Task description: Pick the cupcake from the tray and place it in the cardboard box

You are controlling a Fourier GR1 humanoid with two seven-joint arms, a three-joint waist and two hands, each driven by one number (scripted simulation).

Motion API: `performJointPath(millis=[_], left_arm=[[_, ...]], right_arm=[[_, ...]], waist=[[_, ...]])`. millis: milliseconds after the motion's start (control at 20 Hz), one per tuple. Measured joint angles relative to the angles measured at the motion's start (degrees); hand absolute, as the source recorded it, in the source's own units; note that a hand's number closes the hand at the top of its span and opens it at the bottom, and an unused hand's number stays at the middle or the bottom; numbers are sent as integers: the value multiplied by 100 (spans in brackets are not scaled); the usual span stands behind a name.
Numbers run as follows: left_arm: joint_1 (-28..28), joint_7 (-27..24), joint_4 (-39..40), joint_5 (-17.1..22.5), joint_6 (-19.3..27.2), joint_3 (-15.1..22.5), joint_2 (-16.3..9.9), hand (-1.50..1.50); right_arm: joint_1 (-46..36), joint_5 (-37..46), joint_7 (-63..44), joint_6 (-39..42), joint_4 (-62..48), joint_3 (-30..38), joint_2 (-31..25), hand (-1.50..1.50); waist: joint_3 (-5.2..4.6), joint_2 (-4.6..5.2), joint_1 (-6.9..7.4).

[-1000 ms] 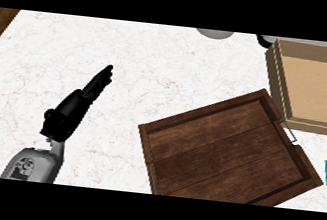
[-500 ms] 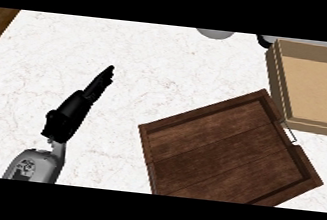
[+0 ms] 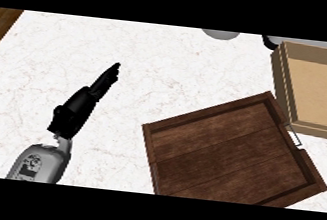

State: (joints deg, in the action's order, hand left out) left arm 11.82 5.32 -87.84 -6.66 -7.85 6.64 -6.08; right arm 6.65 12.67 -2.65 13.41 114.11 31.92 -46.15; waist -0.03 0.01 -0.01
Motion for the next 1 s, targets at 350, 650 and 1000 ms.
performJointPath(millis=[350,650,1000], left_arm=[[-65,-123,38,-49,-68,-52,24,0],[-200,-198,-22,-118,-111,3,73,0],[21,-37,13,-159,-133,-23,144,0]], right_arm=[[-1124,131,9,166,-1201,-223,-219,150],[-2288,473,-52,-19,-2381,-755,-267,150],[-3304,1315,388,-487,-3898,-1338,-289,150]], waist=[[1,9,46],[2,13,78],[3,22,96]])
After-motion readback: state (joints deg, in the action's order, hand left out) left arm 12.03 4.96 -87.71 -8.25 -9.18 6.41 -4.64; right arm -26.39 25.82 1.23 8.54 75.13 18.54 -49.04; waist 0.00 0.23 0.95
